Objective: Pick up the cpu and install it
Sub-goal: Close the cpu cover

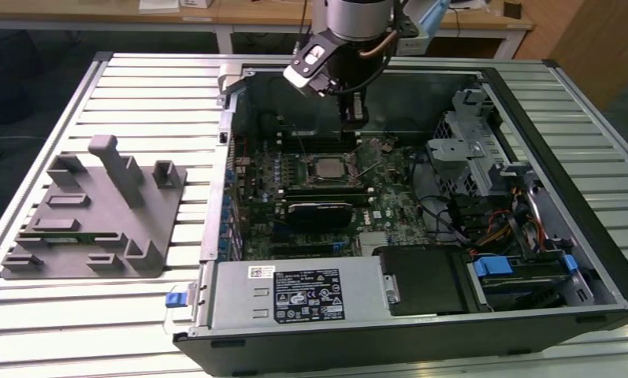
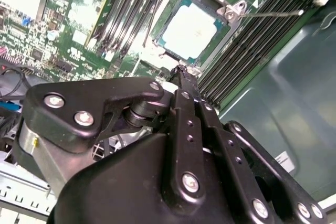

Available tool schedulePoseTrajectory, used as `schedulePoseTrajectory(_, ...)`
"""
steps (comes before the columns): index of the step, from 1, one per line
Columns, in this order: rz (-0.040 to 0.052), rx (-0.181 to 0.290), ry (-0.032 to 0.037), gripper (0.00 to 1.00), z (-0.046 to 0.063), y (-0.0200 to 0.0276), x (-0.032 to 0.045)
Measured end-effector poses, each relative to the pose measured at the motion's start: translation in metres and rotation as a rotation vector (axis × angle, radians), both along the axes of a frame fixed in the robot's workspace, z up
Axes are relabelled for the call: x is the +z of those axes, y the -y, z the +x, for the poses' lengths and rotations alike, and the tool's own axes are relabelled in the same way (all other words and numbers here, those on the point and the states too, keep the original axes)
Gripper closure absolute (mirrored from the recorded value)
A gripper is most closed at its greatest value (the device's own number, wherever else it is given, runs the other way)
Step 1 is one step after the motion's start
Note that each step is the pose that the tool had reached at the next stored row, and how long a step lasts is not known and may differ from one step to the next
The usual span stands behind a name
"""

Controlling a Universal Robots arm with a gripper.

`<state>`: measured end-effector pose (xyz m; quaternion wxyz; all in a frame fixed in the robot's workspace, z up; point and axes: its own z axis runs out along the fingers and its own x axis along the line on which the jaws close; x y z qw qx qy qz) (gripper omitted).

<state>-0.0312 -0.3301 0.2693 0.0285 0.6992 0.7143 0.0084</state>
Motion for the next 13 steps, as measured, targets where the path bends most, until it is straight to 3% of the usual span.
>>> schedulePoseTrajectory(10,0.0001,0.000,0.0000,0.89,0.026,-0.0003,-0.0001)
schedulePoseTrajectory(13,0.0000,0.000,-0.0002,0.89,0.039,-0.0006,-0.0003)
